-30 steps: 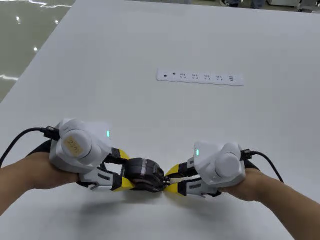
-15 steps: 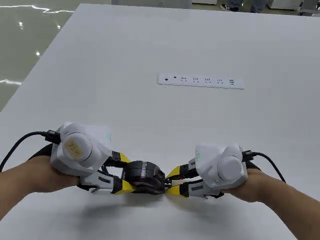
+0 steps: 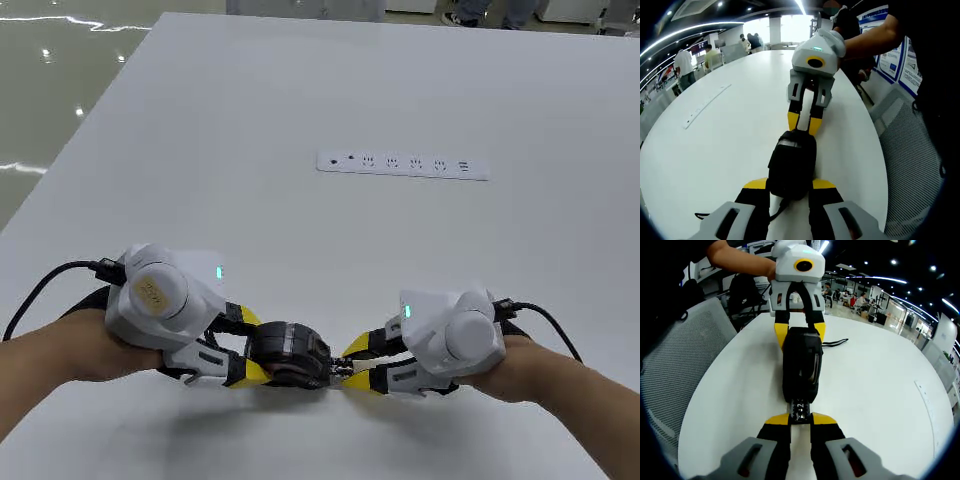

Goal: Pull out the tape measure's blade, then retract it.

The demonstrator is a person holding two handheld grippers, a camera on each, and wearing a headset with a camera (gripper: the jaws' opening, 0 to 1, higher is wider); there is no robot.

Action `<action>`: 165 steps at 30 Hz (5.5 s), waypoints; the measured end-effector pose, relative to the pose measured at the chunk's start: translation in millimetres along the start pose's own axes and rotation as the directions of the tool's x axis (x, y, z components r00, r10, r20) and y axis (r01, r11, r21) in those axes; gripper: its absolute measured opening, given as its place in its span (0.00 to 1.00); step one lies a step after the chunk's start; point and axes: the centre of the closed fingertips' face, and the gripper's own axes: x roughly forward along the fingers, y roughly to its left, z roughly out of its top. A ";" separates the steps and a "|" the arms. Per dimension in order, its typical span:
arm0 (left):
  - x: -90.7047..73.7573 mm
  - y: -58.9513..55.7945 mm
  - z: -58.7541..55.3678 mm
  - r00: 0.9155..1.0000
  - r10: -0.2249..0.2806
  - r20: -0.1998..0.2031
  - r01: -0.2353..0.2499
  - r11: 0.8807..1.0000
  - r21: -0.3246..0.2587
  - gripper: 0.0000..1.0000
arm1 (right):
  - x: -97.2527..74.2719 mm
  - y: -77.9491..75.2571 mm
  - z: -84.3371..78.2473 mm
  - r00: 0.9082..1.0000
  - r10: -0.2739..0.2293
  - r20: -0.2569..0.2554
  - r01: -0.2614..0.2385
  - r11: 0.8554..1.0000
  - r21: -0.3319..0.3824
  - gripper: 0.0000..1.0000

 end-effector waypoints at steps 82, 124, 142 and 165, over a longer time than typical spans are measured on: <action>3.8 -0.9 0.6 1.000 -0.006 -0.018 0.006 1.000 -0.025 0.28 | -143.3 6.9 -134.2 0.968 -0.038 -0.247 0.053 0.997 0.055 0.14; -39.6 1.5 -22.2 0.982 0.170 0.078 -0.154 0.972 -0.176 0.54 | -164.8 15.7 -138.4 0.965 -0.167 -0.203 0.196 0.971 0.134 0.50; -62.7 -25.6 -34.3 0.926 0.333 0.180 -0.256 0.902 -0.348 0.82 | -169.2 42.7 -125.1 0.940 -0.317 -0.128 0.342 0.883 0.321 0.74; -64.5 -45.8 -28.3 0.836 0.493 0.241 -0.345 0.814 -0.466 0.99 | -170.3 59.0 -96.8 0.838 -0.543 -0.045 0.485 0.705 0.517 0.98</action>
